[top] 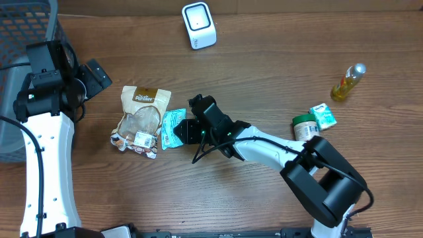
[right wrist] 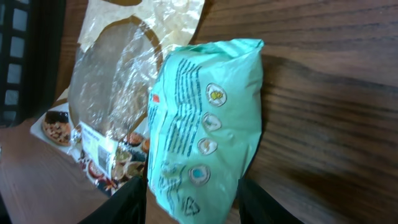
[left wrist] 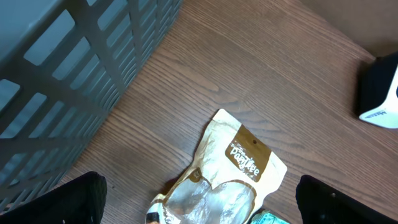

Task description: Scan the item barcode

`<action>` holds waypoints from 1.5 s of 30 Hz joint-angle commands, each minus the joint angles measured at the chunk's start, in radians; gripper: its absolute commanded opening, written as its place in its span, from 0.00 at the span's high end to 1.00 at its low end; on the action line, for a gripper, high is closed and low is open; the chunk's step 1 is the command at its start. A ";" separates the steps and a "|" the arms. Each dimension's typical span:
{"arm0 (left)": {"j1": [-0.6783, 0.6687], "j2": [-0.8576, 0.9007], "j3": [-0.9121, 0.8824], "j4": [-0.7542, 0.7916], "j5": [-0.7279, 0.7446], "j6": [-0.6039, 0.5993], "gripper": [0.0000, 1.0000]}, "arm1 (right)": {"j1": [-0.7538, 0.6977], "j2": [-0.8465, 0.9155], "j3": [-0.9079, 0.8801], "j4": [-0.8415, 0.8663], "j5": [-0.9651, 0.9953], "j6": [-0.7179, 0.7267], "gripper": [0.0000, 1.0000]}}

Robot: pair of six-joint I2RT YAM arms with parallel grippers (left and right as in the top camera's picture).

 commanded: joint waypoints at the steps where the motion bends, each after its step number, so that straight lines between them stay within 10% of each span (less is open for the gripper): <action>1: -0.002 -0.005 0.021 0.001 -0.016 0.015 0.00 | 0.001 0.024 0.004 0.031 0.026 0.031 0.56; 16: -0.002 -0.005 0.021 0.001 -0.016 0.015 0.01 | 0.055 0.072 0.004 0.049 0.026 0.056 0.68; 24: -0.002 -0.005 0.021 0.001 -0.016 0.015 0.00 | 0.045 0.071 0.004 0.044 0.021 0.056 0.96; 39: -0.002 -0.005 0.021 0.001 -0.016 0.015 0.01 | -0.138 -0.078 0.004 -0.300 -0.065 0.042 0.96; 45: -0.002 -0.005 0.021 0.001 -0.016 0.015 0.00 | -0.216 -0.124 0.013 -0.413 -0.077 -0.172 0.96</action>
